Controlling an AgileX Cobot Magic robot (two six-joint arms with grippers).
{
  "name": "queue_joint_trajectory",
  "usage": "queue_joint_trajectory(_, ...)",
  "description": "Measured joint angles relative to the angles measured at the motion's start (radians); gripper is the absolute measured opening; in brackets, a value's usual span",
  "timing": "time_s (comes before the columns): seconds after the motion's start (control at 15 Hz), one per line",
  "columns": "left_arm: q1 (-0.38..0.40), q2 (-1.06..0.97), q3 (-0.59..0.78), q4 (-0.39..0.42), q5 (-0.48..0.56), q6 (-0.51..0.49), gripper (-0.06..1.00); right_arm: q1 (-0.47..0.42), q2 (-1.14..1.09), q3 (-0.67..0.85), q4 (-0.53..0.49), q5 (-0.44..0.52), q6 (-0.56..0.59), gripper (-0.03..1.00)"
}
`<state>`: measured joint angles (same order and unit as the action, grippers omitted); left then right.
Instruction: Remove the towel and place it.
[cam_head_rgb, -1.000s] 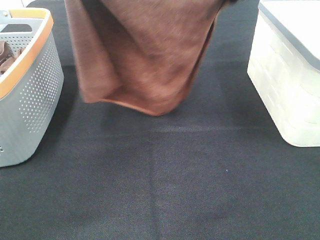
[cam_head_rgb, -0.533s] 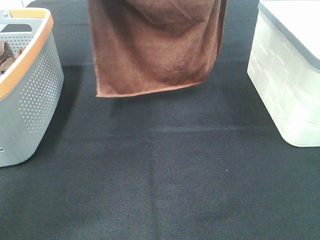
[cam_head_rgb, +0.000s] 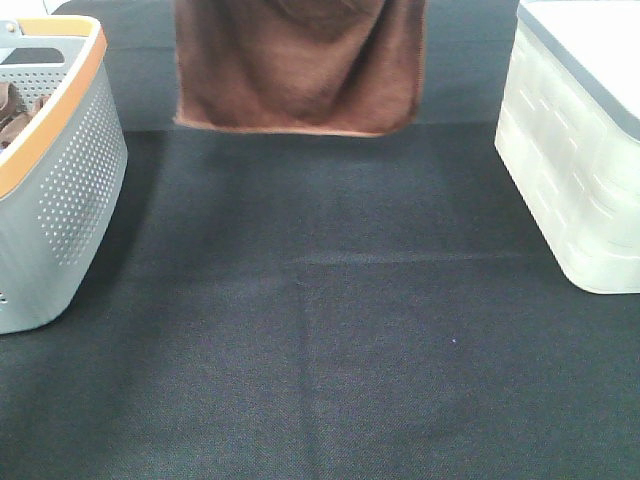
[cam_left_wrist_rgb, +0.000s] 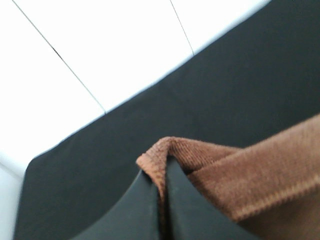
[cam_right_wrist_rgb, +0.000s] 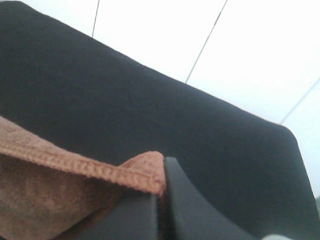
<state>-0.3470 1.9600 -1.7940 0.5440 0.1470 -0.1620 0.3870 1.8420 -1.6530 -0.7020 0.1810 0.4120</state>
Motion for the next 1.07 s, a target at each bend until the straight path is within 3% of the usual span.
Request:
queue_joint_trajectory(0.27, 0.020, 0.068, 0.000, 0.000, -0.223, -0.054, 0.00, -0.092, 0.081, 0.000, -0.021, -0.161, 0.052, 0.00)
queue_joint_trajectory(0.4, 0.020, 0.144, 0.000, 0.002, -0.220, -0.054, 0.00, -0.108, 0.129, 0.000, 0.011, -0.142, 0.053, 0.00)
queue_joint_trajectory(0.67, 0.001, 0.167, 0.001, -0.005, 0.032, -0.058, 0.00, -0.097, 0.158, 0.000, 0.195, 0.084, 0.004, 0.00)
queue_joint_trajectory(0.87, -0.031, 0.147, 0.000, -0.114, 0.290, -0.046, 0.00, -0.095, 0.158, -0.001, 0.498, 0.231, -0.254, 0.00)
queue_joint_trajectory(1.0, -0.063, 0.138, 0.000, -0.184, 0.523, 0.068, 0.00, -0.098, 0.157, -0.001, 0.727, 0.390, -0.485, 0.00)
queue_joint_trajectory(1.07, -0.074, 0.138, 0.000, -0.206, 0.598, 0.099, 0.00, -0.099, 0.157, -0.001, 0.769, 0.445, -0.522, 0.00)
